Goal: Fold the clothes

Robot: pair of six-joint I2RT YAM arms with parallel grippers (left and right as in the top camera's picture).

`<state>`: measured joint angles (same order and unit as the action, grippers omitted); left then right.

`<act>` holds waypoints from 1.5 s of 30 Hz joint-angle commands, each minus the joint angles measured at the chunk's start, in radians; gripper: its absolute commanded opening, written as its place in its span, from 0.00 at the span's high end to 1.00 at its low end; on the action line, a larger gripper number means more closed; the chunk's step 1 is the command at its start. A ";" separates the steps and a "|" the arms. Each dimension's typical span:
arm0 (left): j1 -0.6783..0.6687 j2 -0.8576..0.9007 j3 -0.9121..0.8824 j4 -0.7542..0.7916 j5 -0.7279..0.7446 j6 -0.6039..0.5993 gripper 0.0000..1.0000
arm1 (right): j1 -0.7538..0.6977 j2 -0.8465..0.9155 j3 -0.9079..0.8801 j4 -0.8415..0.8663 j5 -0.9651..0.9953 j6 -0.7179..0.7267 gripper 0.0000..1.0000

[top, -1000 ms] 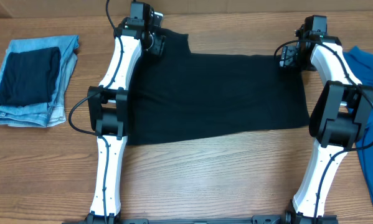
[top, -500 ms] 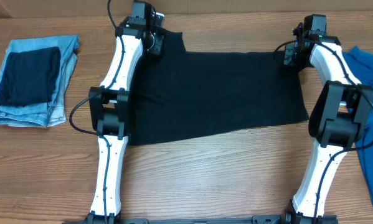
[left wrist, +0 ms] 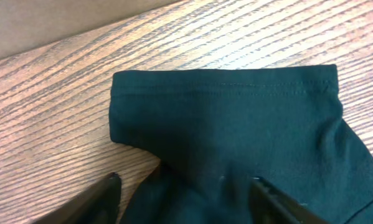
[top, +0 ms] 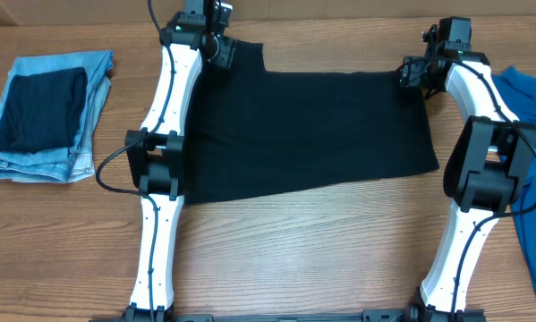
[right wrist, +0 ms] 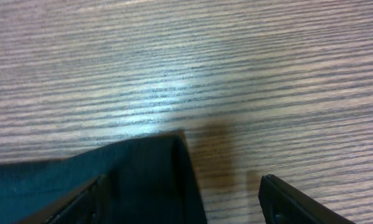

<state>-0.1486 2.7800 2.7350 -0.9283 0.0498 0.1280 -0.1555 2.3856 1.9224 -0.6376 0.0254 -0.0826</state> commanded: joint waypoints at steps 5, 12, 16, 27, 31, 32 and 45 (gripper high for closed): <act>0.011 0.025 0.015 0.087 -0.008 0.006 0.13 | 0.003 0.031 0.008 0.052 -0.099 -0.001 0.26; 0.024 0.074 0.012 0.180 -0.031 -0.143 0.16 | 0.005 0.085 0.008 0.077 -0.102 -0.031 0.29; 0.027 0.111 0.009 0.184 -0.030 -0.204 0.21 | 0.005 0.085 0.008 0.073 -0.103 -0.030 0.34; 0.027 0.127 0.010 0.199 -0.023 -0.211 0.41 | 0.005 0.084 0.009 0.016 -0.102 -0.031 0.69; 0.027 0.124 0.011 0.216 -0.025 -0.210 0.68 | 0.005 0.084 0.009 0.012 -0.102 -0.031 0.87; 0.027 0.119 0.011 0.222 -0.027 -0.210 0.74 | 0.005 0.084 0.009 0.012 -0.102 -0.031 0.92; 0.032 0.077 0.128 0.131 -0.031 -0.203 0.96 | 0.005 0.005 0.011 0.016 -0.104 -0.031 0.96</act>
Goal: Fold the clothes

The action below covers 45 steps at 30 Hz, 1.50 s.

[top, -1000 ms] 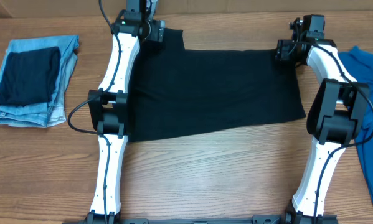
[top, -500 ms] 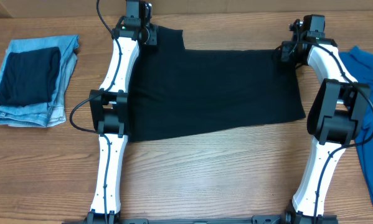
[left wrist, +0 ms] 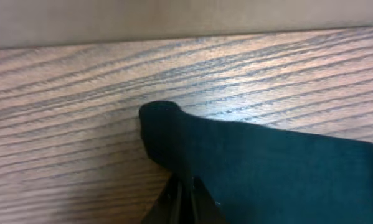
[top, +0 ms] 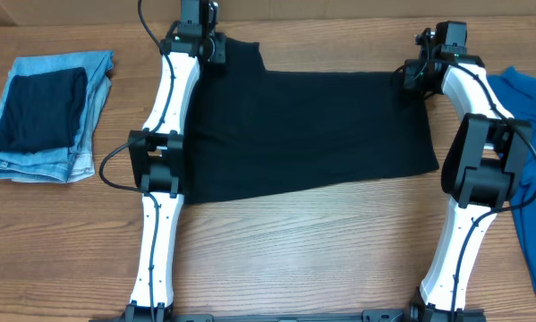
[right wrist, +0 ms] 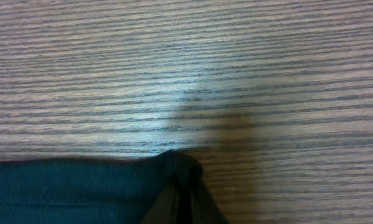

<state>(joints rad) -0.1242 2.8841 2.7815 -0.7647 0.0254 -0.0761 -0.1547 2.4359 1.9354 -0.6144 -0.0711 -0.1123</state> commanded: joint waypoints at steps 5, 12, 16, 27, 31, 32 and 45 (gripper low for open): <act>0.008 -0.027 0.169 -0.139 -0.011 0.032 0.96 | 0.004 -0.073 -0.002 -0.016 -0.037 0.000 0.96; 0.008 -0.027 0.209 -0.255 -0.018 0.032 0.96 | 0.004 -0.135 -0.002 -0.018 -0.047 0.000 0.96; 0.008 -0.039 0.230 -0.325 -0.018 0.031 0.96 | 0.004 -0.180 -0.002 -0.028 -0.074 0.000 0.96; 0.006 -0.080 0.362 -0.570 -0.018 0.027 0.96 | 0.004 -0.220 -0.002 -0.165 -0.122 -0.032 0.96; 0.006 -0.114 0.362 -0.651 -0.018 -0.007 0.96 | 0.004 -0.220 -0.002 -0.220 -0.133 -0.081 0.96; 0.006 -0.121 0.362 -0.661 -0.018 -0.018 0.96 | 0.004 -0.220 -0.002 -0.228 -0.133 -0.083 0.96; 0.005 -0.208 0.361 -0.909 -0.006 -0.170 0.96 | 0.004 -0.282 -0.002 -0.304 -0.175 -0.083 0.96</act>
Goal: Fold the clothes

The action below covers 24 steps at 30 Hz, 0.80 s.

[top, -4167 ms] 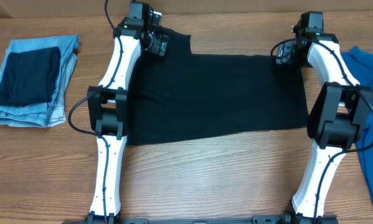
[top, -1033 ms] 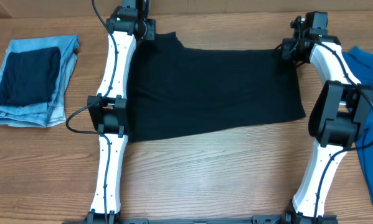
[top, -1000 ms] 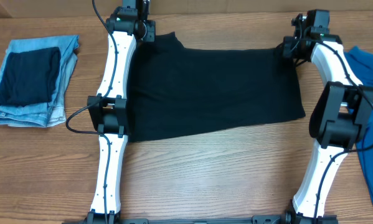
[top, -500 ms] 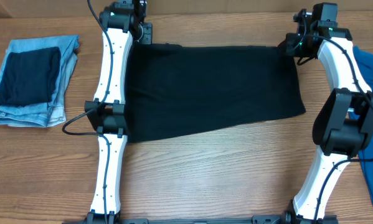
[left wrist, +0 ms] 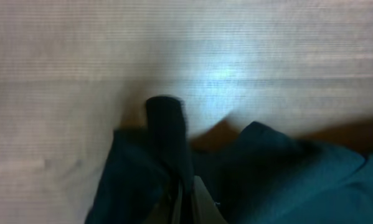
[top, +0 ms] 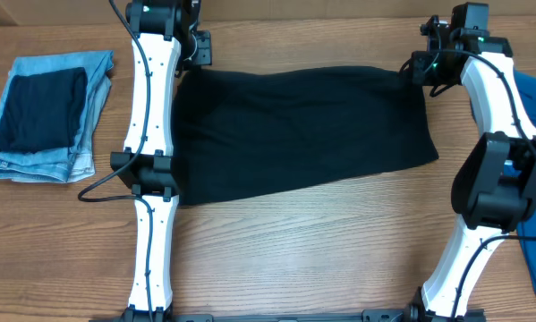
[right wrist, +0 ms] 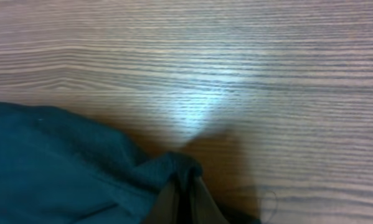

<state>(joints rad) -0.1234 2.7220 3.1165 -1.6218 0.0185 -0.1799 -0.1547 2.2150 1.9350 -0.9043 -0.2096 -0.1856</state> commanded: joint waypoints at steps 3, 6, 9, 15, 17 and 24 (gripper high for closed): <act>-0.002 -0.047 0.026 -0.068 0.039 -0.081 0.96 | 0.004 -0.062 -0.002 -0.045 -0.039 -0.010 0.96; -0.022 -0.047 0.025 -0.068 0.061 -0.090 0.96 | 0.004 -0.071 -0.002 -0.081 -0.043 -0.022 0.96; -0.046 -0.050 0.025 -0.068 0.061 -0.090 0.96 | 0.003 -0.090 -0.002 -0.109 -0.051 -0.029 0.96; -0.056 -0.094 -0.003 -0.068 0.087 -0.098 0.96 | 0.003 -0.128 -0.002 -0.148 -0.055 -0.028 0.96; -0.056 -0.131 -0.051 -0.068 0.084 -0.098 0.96 | 0.003 -0.128 -0.002 -0.151 -0.055 -0.028 0.96; -0.056 -0.314 -0.510 -0.068 -0.021 -0.098 0.96 | 0.002 -0.128 -0.002 -0.192 -0.054 -0.041 0.96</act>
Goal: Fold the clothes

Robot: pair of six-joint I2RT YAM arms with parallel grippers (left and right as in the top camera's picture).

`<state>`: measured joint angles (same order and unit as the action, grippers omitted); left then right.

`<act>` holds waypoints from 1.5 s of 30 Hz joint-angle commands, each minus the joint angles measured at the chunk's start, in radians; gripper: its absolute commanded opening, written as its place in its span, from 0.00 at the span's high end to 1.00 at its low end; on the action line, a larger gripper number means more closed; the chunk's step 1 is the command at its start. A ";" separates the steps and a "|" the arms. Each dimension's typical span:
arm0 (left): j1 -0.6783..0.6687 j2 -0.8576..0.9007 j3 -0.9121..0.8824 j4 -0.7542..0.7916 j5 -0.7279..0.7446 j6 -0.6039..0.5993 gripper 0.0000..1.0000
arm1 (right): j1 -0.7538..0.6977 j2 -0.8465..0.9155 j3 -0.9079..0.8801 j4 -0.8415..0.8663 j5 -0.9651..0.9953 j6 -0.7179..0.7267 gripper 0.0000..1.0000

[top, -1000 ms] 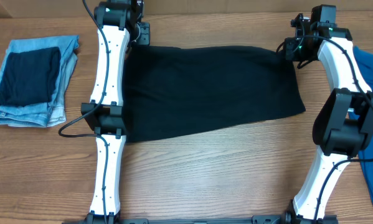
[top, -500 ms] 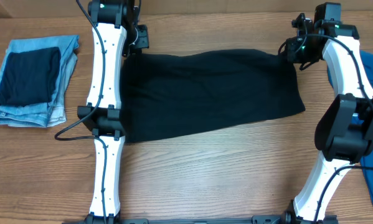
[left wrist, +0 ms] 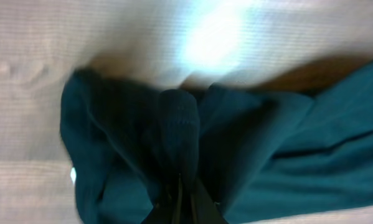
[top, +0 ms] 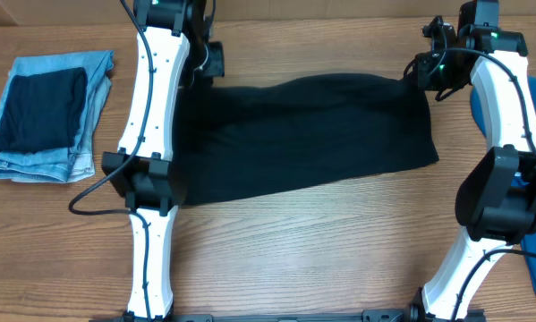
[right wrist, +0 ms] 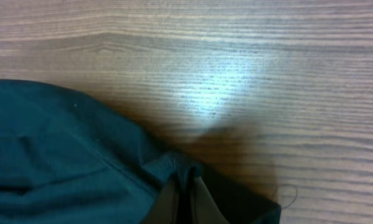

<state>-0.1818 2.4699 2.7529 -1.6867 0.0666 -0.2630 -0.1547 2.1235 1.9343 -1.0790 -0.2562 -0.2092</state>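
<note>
A black garment [top: 312,134] lies spread across the middle of the wooden table [top: 294,259], its far edge raised off the wood. At the far left corner my left gripper [top: 212,61] is shut on a pinch of the cloth [left wrist: 180,130], which hangs in folds under it. My right gripper [top: 421,70] is shut on the far right corner [right wrist: 183,168], lifted above the table. The near edge of the garment still rests flat.
A folded stack of light blue jeans with a dark garment on top [top: 44,116] sits at the far left. A blue garment lies past the right arm at the table's right edge.
Both grippers hold the far corners higher and a little nearer. The far edge now bows upward, and more cloth hangs under the left gripper.
Both grippers stood open over the far corners of the flat black garment, the left one at a sleeve. Then each was shut on its corner on the table. After that the corners were off the wood, and now the far edge hangs raised between them.
</note>
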 commanded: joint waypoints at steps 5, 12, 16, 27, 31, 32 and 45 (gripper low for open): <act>0.004 -0.068 -0.282 -0.003 -0.071 -0.015 0.96 | -0.003 -0.037 -0.001 -0.099 0.023 -0.053 0.96; 0.005 -0.069 -0.352 -0.003 -0.086 -0.015 0.96 | -0.044 -0.037 -0.002 -0.224 0.030 -0.056 0.96; 0.005 -0.109 -0.353 -0.003 -0.193 -0.056 0.96 | -0.071 -0.037 -0.002 -0.262 0.030 -0.048 0.96; 0.004 -0.137 -0.532 -0.004 -0.112 -0.056 0.96 | -0.074 -0.036 -0.071 -0.272 0.037 -0.049 0.96; 0.003 -0.137 -0.613 -0.004 -0.089 -0.055 0.96 | -0.075 -0.036 -0.143 -0.250 0.038 -0.045 0.96; 0.003 -0.137 -0.621 -0.004 -0.089 -0.055 0.96 | -0.075 -0.036 -0.150 -0.251 0.038 -0.045 0.96; -0.002 -0.187 -0.888 -0.004 -0.167 -0.087 0.96 | -0.075 -0.036 -0.219 -0.231 0.143 0.064 0.96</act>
<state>-0.1822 2.3207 1.9095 -1.6844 -0.0292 -0.3122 -0.2283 2.1235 1.7504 -1.3296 -0.1402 -0.1558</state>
